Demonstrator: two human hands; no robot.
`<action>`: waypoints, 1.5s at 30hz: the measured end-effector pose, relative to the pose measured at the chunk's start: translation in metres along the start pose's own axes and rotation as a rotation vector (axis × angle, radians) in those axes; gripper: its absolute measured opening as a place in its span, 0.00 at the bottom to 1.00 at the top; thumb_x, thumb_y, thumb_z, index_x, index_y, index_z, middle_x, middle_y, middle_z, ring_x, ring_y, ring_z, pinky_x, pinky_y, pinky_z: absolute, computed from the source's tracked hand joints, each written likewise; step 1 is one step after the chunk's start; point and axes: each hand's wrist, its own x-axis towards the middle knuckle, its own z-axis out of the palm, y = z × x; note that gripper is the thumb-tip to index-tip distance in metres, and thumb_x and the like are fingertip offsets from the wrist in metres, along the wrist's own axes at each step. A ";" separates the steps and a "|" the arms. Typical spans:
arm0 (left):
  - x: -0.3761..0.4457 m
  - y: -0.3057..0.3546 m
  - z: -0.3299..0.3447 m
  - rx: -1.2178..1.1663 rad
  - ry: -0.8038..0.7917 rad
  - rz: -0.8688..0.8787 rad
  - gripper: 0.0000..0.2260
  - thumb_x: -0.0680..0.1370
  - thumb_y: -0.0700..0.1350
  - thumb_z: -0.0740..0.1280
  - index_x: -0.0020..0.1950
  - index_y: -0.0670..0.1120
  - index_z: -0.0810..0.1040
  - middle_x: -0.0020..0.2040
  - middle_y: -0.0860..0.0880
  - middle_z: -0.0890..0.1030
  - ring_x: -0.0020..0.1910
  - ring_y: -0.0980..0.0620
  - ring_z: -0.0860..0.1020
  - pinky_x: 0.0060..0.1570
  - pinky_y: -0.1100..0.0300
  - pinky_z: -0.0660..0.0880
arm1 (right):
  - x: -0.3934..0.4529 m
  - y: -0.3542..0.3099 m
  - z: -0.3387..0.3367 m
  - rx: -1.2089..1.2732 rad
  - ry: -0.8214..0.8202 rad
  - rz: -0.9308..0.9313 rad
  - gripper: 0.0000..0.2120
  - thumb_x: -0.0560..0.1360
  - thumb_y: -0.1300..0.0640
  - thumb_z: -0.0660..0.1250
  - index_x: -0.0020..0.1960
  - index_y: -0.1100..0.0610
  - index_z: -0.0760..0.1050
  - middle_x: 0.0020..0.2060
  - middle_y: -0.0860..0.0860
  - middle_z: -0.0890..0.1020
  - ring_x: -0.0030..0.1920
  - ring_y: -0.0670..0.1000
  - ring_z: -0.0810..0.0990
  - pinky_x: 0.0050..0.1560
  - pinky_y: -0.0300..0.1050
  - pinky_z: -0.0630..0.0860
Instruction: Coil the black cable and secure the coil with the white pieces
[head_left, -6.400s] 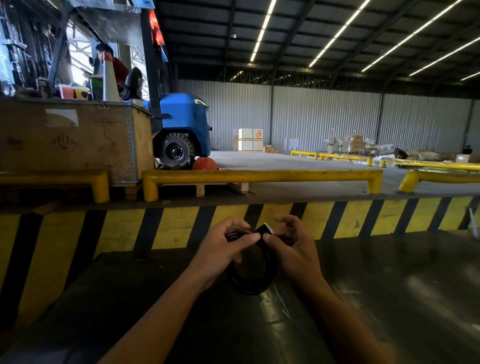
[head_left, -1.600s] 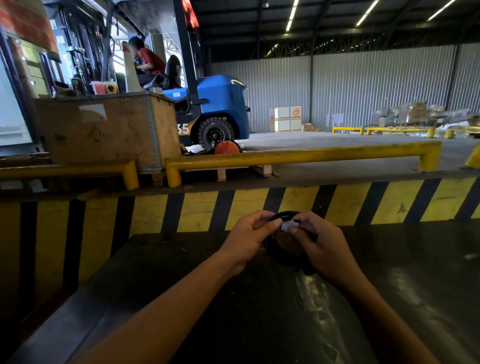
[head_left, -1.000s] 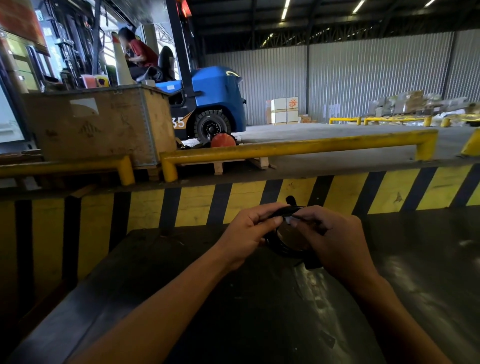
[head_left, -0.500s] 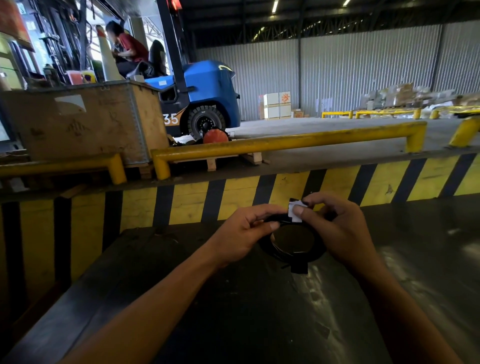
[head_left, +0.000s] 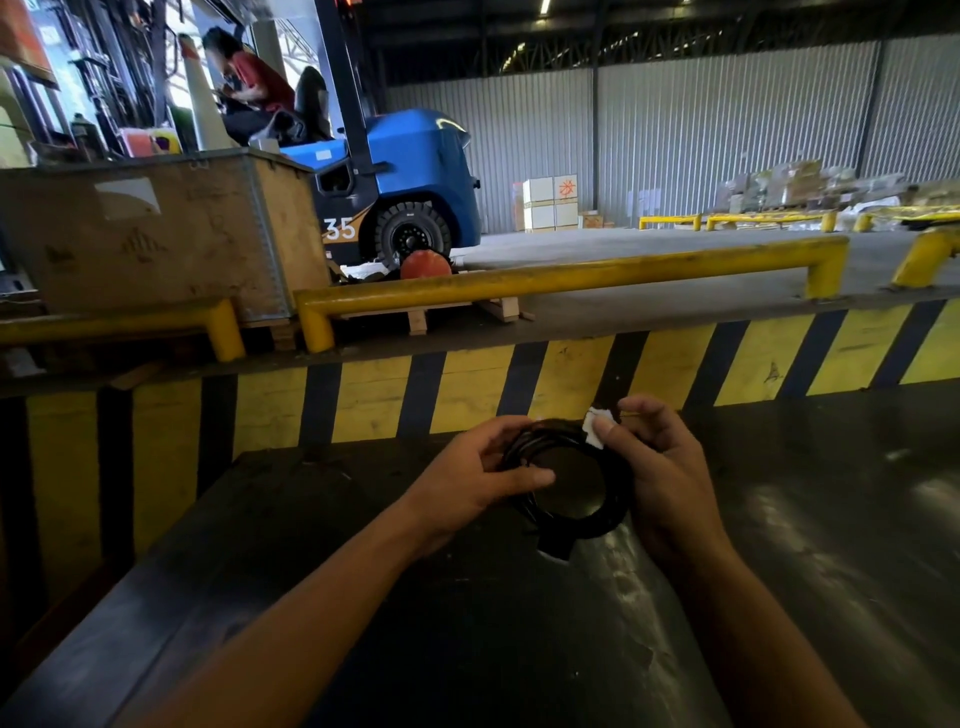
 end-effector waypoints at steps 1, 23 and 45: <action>-0.002 -0.007 0.000 -0.083 0.013 -0.073 0.22 0.68 0.45 0.73 0.61 0.53 0.75 0.58 0.52 0.80 0.55 0.55 0.79 0.51 0.57 0.78 | 0.001 0.004 -0.001 0.076 0.025 0.051 0.12 0.67 0.53 0.69 0.50 0.46 0.75 0.39 0.44 0.84 0.43 0.51 0.84 0.37 0.48 0.82; -0.025 -0.182 0.012 0.271 0.091 -0.846 0.16 0.76 0.38 0.68 0.63 0.40 0.73 0.55 0.41 0.79 0.41 0.47 0.82 0.36 0.55 0.82 | -0.069 0.191 -0.034 -0.626 -0.021 0.603 0.19 0.66 0.60 0.75 0.53 0.54 0.73 0.47 0.54 0.79 0.47 0.56 0.79 0.51 0.57 0.79; -0.069 -0.286 0.044 0.134 0.284 -1.031 0.26 0.75 0.44 0.70 0.71 0.46 0.65 0.66 0.44 0.72 0.60 0.47 0.74 0.59 0.54 0.74 | -0.131 0.262 -0.057 -0.977 -0.097 0.826 0.20 0.72 0.52 0.69 0.62 0.56 0.71 0.59 0.60 0.75 0.44 0.50 0.74 0.49 0.40 0.70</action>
